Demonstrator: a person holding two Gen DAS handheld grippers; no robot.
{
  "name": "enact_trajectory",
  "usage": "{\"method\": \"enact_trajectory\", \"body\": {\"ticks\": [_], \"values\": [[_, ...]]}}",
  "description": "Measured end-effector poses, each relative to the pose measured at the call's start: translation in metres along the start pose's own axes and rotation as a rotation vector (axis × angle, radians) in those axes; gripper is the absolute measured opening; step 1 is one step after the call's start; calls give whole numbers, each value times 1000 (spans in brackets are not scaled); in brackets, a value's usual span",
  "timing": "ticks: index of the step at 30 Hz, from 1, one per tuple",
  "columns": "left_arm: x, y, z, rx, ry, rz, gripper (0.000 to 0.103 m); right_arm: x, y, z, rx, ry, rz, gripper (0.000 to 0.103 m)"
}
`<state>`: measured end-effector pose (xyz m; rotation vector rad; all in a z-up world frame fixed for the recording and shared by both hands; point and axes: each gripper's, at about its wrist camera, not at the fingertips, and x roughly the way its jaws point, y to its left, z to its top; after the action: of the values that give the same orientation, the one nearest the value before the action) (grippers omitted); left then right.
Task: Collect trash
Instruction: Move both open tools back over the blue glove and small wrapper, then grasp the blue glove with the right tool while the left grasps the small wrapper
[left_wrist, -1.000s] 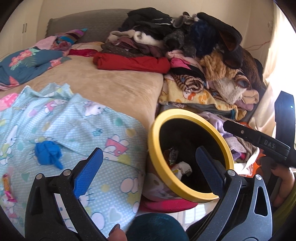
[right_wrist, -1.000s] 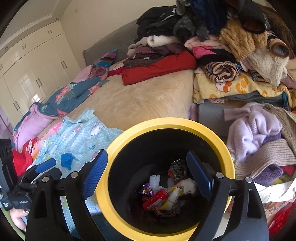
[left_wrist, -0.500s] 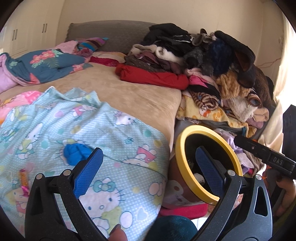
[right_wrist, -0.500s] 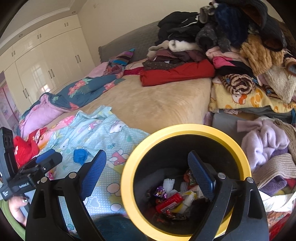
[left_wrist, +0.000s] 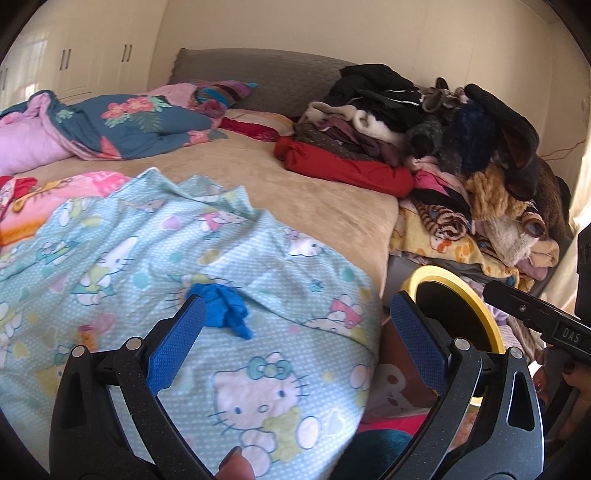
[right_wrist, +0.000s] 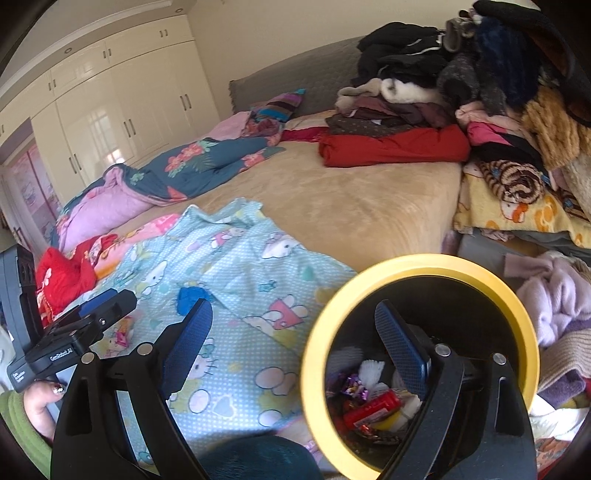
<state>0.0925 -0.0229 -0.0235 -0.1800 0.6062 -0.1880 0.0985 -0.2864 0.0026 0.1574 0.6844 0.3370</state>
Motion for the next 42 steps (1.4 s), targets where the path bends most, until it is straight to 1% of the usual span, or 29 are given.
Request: {"method": "enact_trajectory", "body": {"ticks": [6, 11, 15, 23, 29, 38, 40, 42], "values": [[-4, 27, -2, -37, -12, 39, 92, 18, 26, 2, -52, 23, 44, 87], [-2, 49, -3, -64, 0, 78, 92, 40, 48, 5, -77, 57, 83, 87], [-10, 67, -3, -98, -24, 108, 92, 52, 69, 8, -127, 65, 111, 87], [-17, 103, -8, -158, -26, 167, 92, 79, 103, 13, -203, 103, 151, 87], [-21, 130, -11, -193, -29, 214, 92, 100, 116, 14, -214, 127, 169, 87], [-17, 160, -24, -248, 9, 258, 92, 128, 129, 8, -239, 179, 186, 85], [-14, 165, -30, -259, 26, 261, 90, 133, 132, 5, -244, 194, 192, 84], [-11, 170, -35, -270, 44, 266, 85, 140, 135, 1, -251, 211, 194, 83]]}}
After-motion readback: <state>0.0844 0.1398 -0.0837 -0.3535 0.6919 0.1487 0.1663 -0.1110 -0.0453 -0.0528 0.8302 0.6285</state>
